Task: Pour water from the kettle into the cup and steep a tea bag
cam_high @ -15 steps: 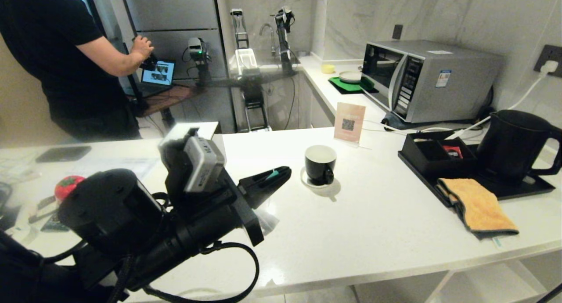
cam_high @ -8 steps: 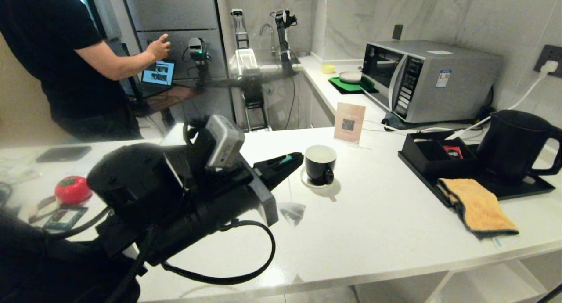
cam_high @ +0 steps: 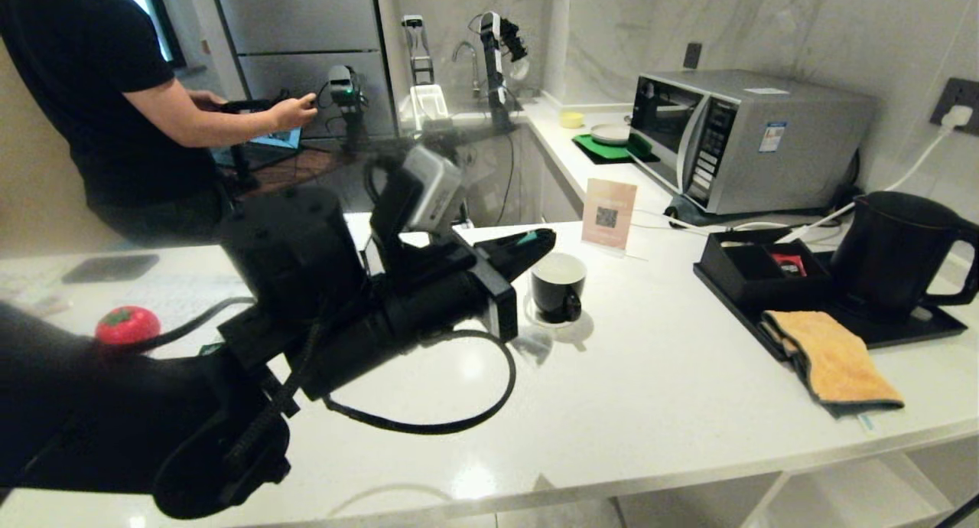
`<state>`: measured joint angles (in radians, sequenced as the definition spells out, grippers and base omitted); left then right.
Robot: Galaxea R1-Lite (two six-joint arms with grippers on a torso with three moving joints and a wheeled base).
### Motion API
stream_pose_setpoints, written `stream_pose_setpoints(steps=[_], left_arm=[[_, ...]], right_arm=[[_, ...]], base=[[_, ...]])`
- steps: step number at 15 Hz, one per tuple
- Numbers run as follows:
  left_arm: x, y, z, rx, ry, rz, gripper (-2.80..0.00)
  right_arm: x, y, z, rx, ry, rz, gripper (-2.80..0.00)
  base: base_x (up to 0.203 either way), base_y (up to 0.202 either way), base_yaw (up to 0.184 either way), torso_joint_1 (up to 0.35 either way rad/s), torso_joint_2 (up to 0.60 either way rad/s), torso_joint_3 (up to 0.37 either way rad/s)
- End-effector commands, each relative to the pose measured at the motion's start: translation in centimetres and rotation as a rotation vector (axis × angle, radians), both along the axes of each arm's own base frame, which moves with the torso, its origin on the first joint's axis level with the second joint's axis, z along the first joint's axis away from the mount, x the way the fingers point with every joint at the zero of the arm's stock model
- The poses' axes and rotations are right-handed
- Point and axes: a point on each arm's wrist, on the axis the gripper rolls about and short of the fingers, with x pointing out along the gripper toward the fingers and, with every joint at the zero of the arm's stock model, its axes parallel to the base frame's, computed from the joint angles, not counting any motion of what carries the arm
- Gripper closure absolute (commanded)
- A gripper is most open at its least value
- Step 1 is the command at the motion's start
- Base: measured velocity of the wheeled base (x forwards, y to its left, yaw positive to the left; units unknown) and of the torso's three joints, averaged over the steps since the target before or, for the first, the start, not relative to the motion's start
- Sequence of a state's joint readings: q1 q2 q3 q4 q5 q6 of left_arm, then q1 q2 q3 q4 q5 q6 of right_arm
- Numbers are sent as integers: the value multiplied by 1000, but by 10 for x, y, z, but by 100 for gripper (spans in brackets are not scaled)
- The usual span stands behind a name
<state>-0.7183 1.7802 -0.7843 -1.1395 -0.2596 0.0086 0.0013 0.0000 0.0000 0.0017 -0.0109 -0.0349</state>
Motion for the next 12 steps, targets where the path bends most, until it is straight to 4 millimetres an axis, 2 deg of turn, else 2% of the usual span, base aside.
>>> stream_pose_setpoints(steps=[1,12], left_arm=[[12,-8,5,-12,6,4,0],[67,-31,7,-13,87,43,0]], right_arm=[[0,0,0,0,1,0,0],[0,0,0,0,1,0,0]], base=[[0,0,0,0,0,0],[0,0,0,0,0,0]])
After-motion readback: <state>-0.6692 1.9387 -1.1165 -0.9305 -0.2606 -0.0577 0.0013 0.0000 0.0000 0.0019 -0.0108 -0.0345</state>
